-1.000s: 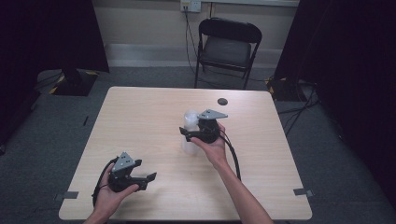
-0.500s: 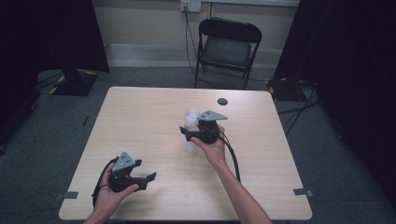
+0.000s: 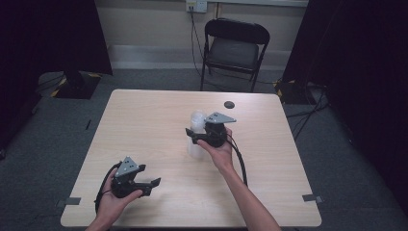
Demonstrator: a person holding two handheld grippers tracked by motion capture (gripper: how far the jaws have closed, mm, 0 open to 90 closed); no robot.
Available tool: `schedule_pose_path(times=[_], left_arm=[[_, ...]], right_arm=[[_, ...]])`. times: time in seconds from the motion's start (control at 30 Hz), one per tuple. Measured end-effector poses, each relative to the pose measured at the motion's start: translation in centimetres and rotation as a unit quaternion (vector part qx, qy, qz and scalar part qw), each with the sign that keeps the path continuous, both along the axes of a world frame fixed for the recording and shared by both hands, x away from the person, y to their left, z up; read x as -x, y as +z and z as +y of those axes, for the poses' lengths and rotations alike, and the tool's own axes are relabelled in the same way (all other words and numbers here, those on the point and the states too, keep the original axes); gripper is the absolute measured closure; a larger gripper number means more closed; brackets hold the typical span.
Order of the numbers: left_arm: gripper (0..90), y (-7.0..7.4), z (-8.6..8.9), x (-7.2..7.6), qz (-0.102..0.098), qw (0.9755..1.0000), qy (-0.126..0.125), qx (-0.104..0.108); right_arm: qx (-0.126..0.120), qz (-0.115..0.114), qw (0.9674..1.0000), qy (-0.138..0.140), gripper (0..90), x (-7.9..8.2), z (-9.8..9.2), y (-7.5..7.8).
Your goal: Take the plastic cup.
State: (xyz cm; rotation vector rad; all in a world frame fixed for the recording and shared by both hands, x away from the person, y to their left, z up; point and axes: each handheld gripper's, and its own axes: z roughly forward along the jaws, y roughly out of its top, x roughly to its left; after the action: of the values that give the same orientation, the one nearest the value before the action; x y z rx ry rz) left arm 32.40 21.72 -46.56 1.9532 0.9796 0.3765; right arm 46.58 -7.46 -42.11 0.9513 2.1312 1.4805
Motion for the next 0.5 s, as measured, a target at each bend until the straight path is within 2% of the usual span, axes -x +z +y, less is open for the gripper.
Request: schedule_pose_path(times=[0.37, 0.5], left_arm=[[19.8, 0.0, 0.1, -0.1, 0.001, 1.0, 0.002, 0.001], [19.8, 0.0, 0.1, -0.1, 0.0, 1.0, 0.002, 0.0]], right_arm=[[-0.005, -0.008, 0.9999, 0.005, 28.9, 0.0, -0.1, 0.8], [-0.007, -0.002, 1.0, 0.004, 29.4, 0.0, -0.2, 1.3]])
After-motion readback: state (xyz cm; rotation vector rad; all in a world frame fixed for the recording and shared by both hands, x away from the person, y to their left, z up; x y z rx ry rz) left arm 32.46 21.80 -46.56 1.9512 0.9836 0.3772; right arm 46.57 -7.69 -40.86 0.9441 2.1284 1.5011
